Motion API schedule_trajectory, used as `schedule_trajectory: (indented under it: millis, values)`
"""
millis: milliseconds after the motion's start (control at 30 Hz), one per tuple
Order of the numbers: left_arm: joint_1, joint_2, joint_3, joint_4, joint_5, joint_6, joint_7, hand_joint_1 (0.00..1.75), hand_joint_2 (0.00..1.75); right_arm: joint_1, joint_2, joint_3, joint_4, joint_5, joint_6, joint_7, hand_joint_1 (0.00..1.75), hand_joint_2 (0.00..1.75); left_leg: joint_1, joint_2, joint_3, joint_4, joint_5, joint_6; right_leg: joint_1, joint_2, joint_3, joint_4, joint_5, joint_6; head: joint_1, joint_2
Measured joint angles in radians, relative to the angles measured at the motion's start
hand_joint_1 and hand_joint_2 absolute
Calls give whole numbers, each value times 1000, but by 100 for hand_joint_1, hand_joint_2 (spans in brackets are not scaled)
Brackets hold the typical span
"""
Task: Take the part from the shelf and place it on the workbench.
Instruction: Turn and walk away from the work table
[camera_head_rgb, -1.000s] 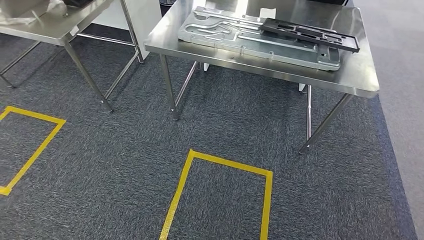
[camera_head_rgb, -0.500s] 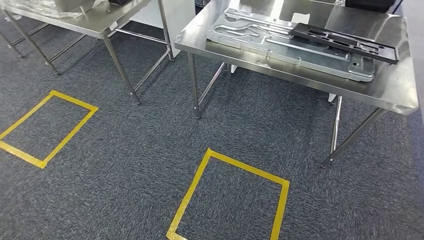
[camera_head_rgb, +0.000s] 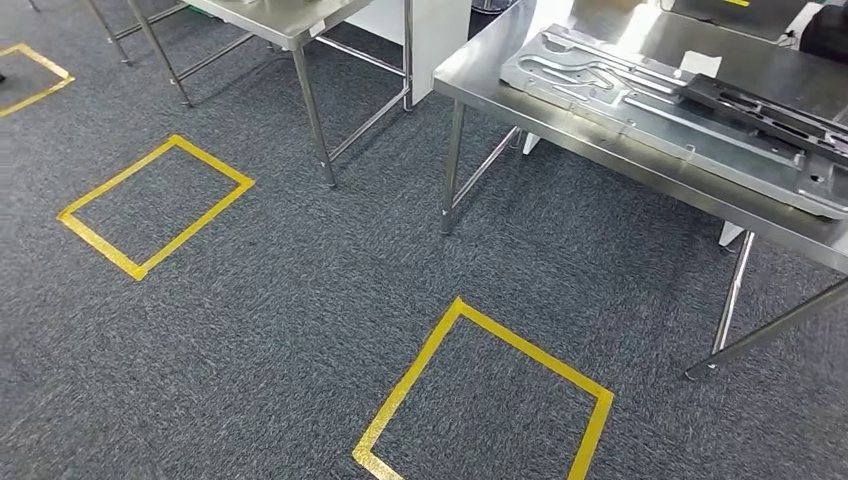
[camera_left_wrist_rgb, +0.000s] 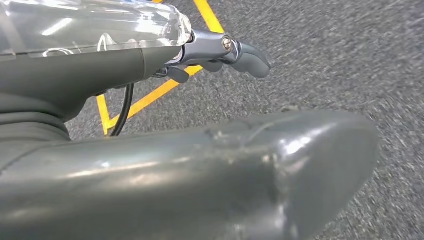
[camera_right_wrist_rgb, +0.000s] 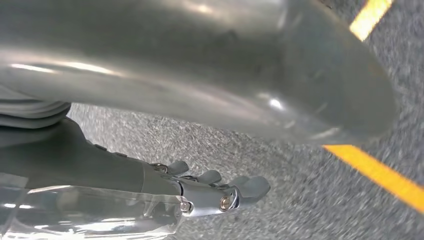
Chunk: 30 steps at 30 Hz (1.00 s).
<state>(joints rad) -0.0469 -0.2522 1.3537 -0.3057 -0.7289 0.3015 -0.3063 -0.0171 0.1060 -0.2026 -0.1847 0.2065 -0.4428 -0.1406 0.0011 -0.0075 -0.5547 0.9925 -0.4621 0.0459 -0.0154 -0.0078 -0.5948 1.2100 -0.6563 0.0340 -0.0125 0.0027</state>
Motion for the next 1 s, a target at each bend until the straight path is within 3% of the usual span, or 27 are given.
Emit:
schedule_trajectory:
  millis: [33,67,133,200,267,333,400,467,533,567,600,667,733,767,833,900,933,1000]
  values:
    - [0,0,1,0,2,0,0,0,0,1,0,0,0,2,1,1,0,0,-2,-13,-2,1,1,1,0,3,-27,50,-12,-1,0,0]
    - [0,0,4,-1,6,1,0,0,0,1,0,0,0,5,1,3,0,0,-3,-26,-2,2,1,1,1,4,-37,64,-2,-3,0,0]
    - [0,-1,11,-3,17,5,-2,0,0,1,0,0,0,15,2,8,0,0,-4,-53,0,4,1,1,1,16,-3,-22,70,-10,0,0]
    - [-1,-4,22,-6,36,14,-7,0,0,2,-1,2,1,26,0,11,0,0,-5,-78,-1,8,0,-5,1,69,52,-154,132,-21,0,0]
    - [-3,-7,34,-11,55,22,-9,0,0,1,-1,5,1,36,-2,12,0,0,-2,-99,-9,11,3,-17,3,103,72,-212,148,-28,-1,0]
    - [-3,-8,45,-16,64,26,-6,0,0,-4,4,8,1,42,-3,12,0,0,1,-119,-16,10,7,-31,2,81,74,-220,151,-34,0,0]
    - [-2,-8,53,-20,64,29,2,0,0,-5,8,11,1,45,-3,12,0,0,-2,-92,-32,39,-15,-41,-3,51,81,-231,156,-46,-5,0]
    - [-4,-8,55,-23,65,31,10,0,0,0,9,12,1,43,-3,12,0,0,-2,-33,-81,149,-79,-50,-3,18,85,-236,157,-54,-13,0]
    - [-6,-8,57,-23,69,28,11,0,0,2,9,12,2,36,-2,14,0,0,6,-6,-137,272,-132,-59,1,-15,86,-235,154,-57,-16,0]
    - [-6,-8,58,-24,71,26,9,0,0,2,9,12,2,33,-2,15,0,0,9,-1,-144,293,-132,-62,3,-29,86,-234,152,-56,-16,0]
    - [-5,-8,58,-25,73,25,8,0,0,2,9,12,2,31,-2,16,0,0,11,3,-130,272,-114,-64,3,-42,87,-232,149,-55,-16,0]
    - [-5,-8,60,-27,73,23,6,0,0,0,9,12,2,30,-1,17,0,0,11,31,-54,133,-54,-61,3,-65,92,-228,143,-49,-16,0]
    - [-6,-8,62,-28,73,23,7,0,0,0,10,12,2,29,-1,19,0,0,6,61,4,26,-21,-52,6,-82,98,-224,135,-40,-15,0]
    - [-6,-9,63,-28,72,25,13,0,0,-1,10,11,2,29,-1,19,0,0,3,68,10,11,-22,-47,8,-88,99,-223,133,-34,-13,0]
    - [-5,-9,66,-28,68,32,35,0,0,-5,10,11,1,30,1,20,0,0,1,49,10,9,-18,-36,8,-100,104,-226,132,-23,-12,0]
    - [-5,-11,69,-28,63,41,52,0,0,-6,7,11,1,31,4,19,0,0,6,30,14,-3,-9,-23,5,-74,101,-206,111,-12,-10,0]
    - [-5,-12,70,-28,62,44,58,0,0,-5,5,11,1,31,7,19,0,0,9,21,15,-8,-4,-17,3,-48,84,-169,84,-8,-7,0]
    - [-6,-13,71,-29,61,50,69,0,0,-1,3,11,1,32,13,17,0,0,9,3,11,-9,0,-11,0,-5,21,-40,17,-4,-4,0]
